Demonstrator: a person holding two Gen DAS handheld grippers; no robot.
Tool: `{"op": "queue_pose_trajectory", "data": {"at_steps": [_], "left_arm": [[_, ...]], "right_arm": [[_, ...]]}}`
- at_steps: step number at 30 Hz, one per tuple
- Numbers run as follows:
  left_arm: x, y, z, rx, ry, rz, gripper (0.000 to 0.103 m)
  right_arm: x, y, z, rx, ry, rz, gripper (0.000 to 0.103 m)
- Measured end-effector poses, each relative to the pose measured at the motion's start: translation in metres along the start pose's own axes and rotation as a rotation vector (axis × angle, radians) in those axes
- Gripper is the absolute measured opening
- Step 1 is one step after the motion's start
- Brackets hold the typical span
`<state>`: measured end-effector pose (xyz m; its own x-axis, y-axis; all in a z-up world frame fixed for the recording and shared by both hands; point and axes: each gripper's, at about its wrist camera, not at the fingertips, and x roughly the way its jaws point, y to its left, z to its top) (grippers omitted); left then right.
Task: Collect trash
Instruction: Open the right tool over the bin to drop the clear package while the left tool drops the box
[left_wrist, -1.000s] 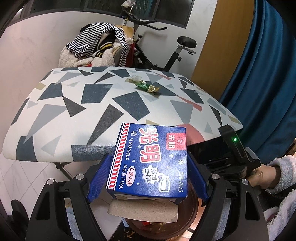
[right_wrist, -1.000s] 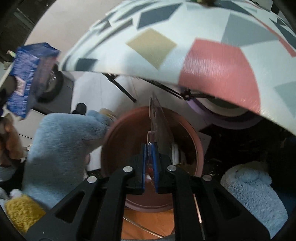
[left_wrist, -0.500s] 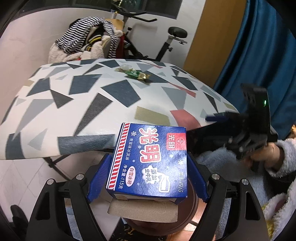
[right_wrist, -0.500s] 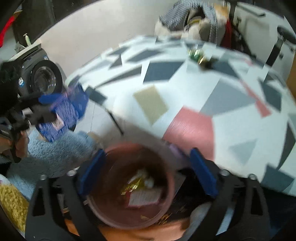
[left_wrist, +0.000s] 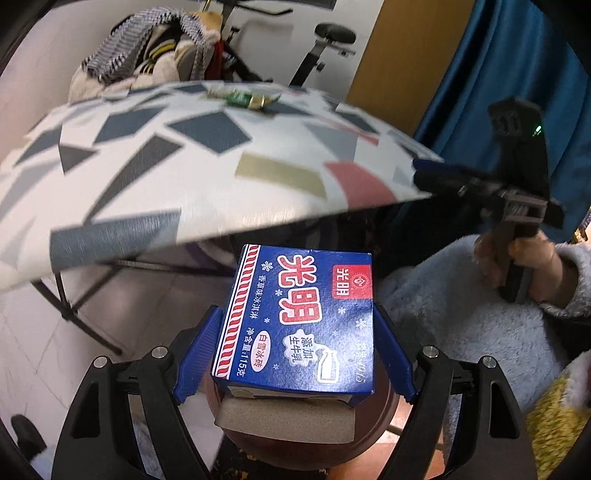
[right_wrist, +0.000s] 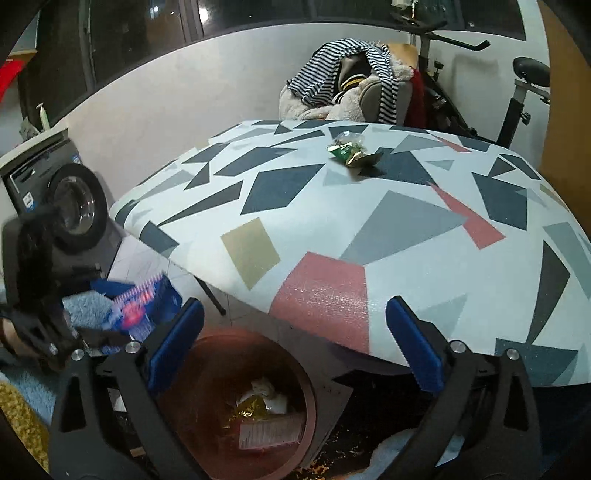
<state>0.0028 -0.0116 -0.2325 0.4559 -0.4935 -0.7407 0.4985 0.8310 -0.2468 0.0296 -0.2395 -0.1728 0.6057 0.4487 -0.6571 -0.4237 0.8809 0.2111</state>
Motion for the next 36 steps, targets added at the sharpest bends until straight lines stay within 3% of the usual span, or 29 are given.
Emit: {"op": "queue_pose_trajectory", "data": {"at_steps": [14, 20, 28, 36], "left_arm": [[0.017, -0.005, -0.005, 0.022, 0.064, 0.027, 0.078], [0.019, 0.001, -0.005, -0.005, 0.072, 0.056, 0.09], [0.001, 0.007, 0.003, -0.029, -0.01, 0.135, 0.096], [-0.029, 0.025, 0.032, -0.066, -0.106, 0.22, 0.097]], "right_arm": [[0.01, -0.002, -0.003, 0.032, 0.019, -0.004, 0.097], [0.011, -0.002, -0.004, 0.042, 0.024, 0.002, 0.097], [0.011, -0.003, -0.004, 0.048, 0.024, 0.0, 0.097], [0.011, -0.004, -0.003, 0.053, 0.03, -0.01, 0.097]]}}
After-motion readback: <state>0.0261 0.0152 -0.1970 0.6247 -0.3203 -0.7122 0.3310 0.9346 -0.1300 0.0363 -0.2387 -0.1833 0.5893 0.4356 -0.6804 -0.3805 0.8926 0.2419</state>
